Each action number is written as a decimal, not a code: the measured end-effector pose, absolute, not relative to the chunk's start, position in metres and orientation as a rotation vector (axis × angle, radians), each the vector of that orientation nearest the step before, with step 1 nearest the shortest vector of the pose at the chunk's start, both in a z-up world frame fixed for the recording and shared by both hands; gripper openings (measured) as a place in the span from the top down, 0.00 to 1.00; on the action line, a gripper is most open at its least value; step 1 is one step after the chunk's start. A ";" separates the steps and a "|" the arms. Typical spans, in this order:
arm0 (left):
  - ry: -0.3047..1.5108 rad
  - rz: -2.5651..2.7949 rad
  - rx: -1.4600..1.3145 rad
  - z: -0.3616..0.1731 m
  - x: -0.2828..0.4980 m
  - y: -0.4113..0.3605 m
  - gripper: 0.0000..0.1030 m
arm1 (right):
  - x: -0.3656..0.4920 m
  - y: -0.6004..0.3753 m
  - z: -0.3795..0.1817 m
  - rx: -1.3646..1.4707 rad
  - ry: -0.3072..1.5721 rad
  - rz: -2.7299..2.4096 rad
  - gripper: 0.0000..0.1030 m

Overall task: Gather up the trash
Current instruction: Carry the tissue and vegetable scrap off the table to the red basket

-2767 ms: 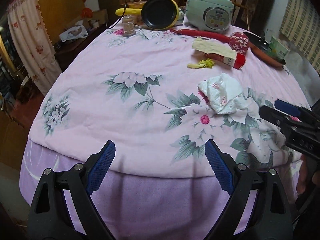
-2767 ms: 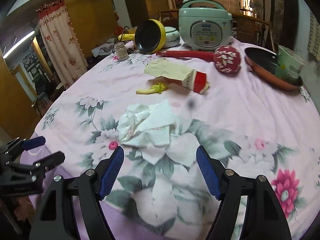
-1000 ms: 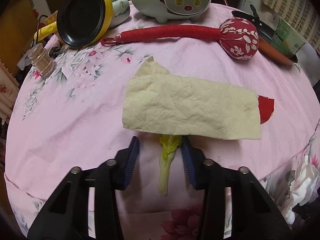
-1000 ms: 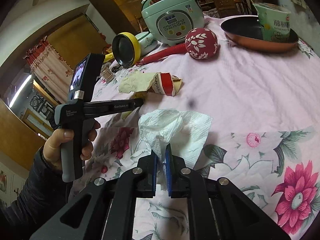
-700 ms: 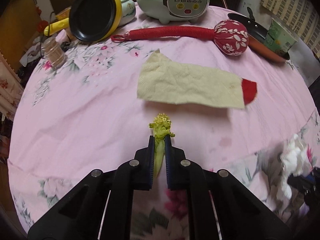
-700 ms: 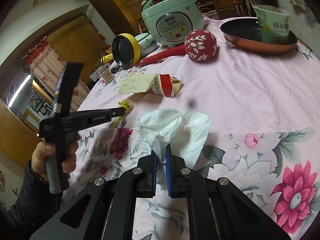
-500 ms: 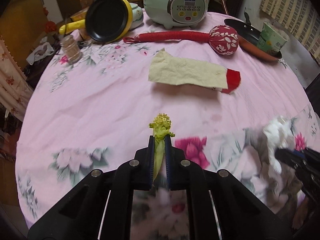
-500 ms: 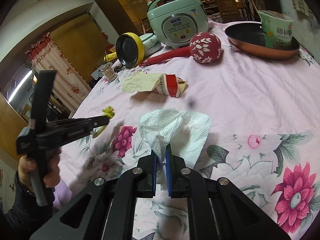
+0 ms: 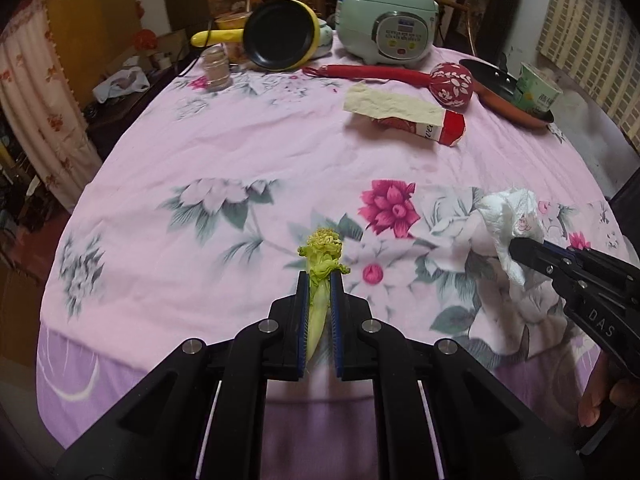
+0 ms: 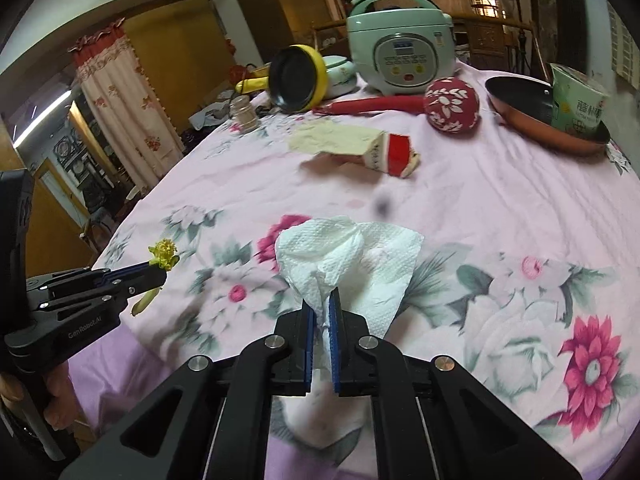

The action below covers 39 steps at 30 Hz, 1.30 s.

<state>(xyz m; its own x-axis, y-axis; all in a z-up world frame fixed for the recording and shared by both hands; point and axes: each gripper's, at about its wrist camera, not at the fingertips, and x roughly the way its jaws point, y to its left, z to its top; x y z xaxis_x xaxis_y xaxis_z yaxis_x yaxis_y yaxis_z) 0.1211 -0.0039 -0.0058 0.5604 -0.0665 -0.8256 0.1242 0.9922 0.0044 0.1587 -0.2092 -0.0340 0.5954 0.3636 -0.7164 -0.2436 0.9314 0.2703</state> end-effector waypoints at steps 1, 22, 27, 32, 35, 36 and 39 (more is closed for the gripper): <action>0.965 -0.104 0.061 -0.005 0.116 -0.001 0.89 | 0.154 -0.206 -0.033 0.143 0.864 0.361 0.92; 0.828 0.028 -0.081 0.017 -0.012 0.077 0.89 | 0.048 -0.117 -0.010 0.068 0.801 0.546 0.93; 0.818 0.074 -0.119 0.014 -0.033 0.102 0.89 | 0.032 -0.087 -0.010 0.030 0.807 0.601 0.93; 0.800 0.129 -0.170 0.013 -0.054 0.136 0.89 | 0.016 -0.047 -0.007 -0.022 0.809 0.669 0.93; 0.788 0.166 -0.204 0.014 -0.069 0.158 0.89 | 0.008 -0.019 -0.005 -0.054 0.810 0.715 0.93; 0.781 0.176 -0.211 0.015 -0.074 0.163 0.89 | 0.005 -0.009 -0.004 -0.065 0.809 0.732 0.93; 0.757 0.222 -0.238 0.018 -0.092 0.186 0.89 | -0.004 0.019 -0.002 -0.094 0.805 0.784 0.93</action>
